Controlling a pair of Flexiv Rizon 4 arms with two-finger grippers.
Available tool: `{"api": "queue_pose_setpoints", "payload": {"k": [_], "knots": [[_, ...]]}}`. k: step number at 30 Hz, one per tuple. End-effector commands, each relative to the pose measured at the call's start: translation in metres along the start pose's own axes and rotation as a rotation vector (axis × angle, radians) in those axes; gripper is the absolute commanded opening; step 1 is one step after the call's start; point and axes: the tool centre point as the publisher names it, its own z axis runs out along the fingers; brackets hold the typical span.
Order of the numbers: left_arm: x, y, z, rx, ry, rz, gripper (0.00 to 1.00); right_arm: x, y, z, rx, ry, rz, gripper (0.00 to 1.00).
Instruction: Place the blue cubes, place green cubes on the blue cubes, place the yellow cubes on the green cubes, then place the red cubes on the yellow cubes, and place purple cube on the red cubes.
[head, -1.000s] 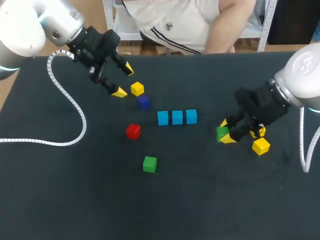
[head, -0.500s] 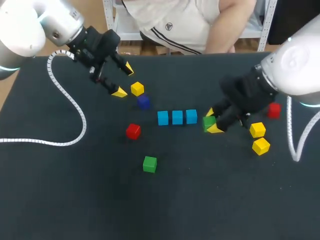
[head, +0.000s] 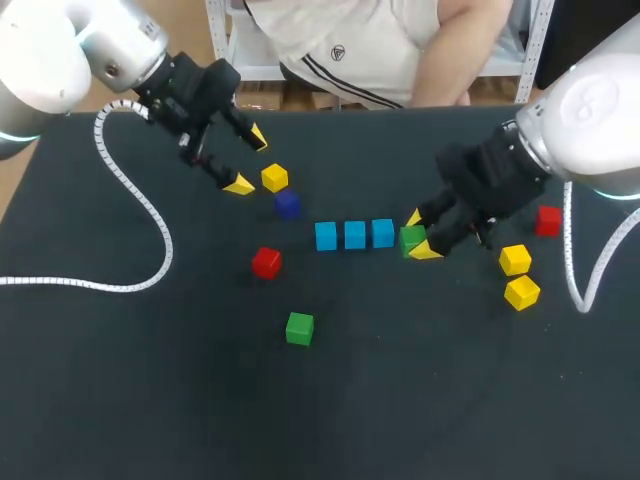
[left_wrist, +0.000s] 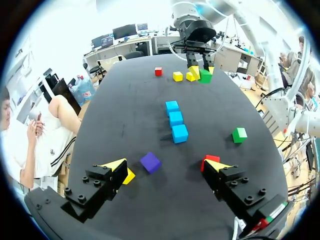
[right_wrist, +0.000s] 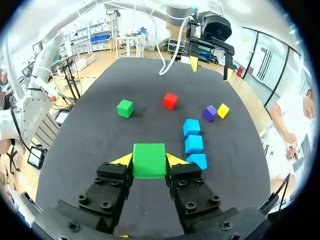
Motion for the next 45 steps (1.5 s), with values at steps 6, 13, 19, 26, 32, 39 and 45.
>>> {"api": "queue_pose_setpoints", "payload": {"k": [6,13,19,26,32,39,45], "knots": [[0.0,0.003,0.0,0.007,0.001,0.002,1.0,0.0,0.0,0.0,0.0,0.0,0.0,0.0],[0.0,0.003,0.0,0.007,0.001,0.002,1.0,0.0,0.0,0.0,0.0,0.0,0.0,0.0],[0.0,0.003,0.0,0.007,0.001,0.002,1.0,0.0,0.0,0.0,0.0,0.0,0.0,0.0],[0.0,0.003,0.0,0.007,0.001,0.002,1.0,-0.013,-0.013,0.012,0.022,0.105,0.075,0.0],[0.0,0.003,0.0,0.007,0.001,0.002,1.0,-0.012,-0.024,0.03,0.004,0.171,0.101,0.0],[0.0,0.003,0.0,0.007,0.001,0.002,1.0,-0.008,-0.035,0.034,0.035,0.136,0.068,0.0],[0.0,0.003,0.0,0.007,0.001,0.002,1.0,-0.007,-0.051,0.024,0.062,0.068,0.066,0.0]]}}
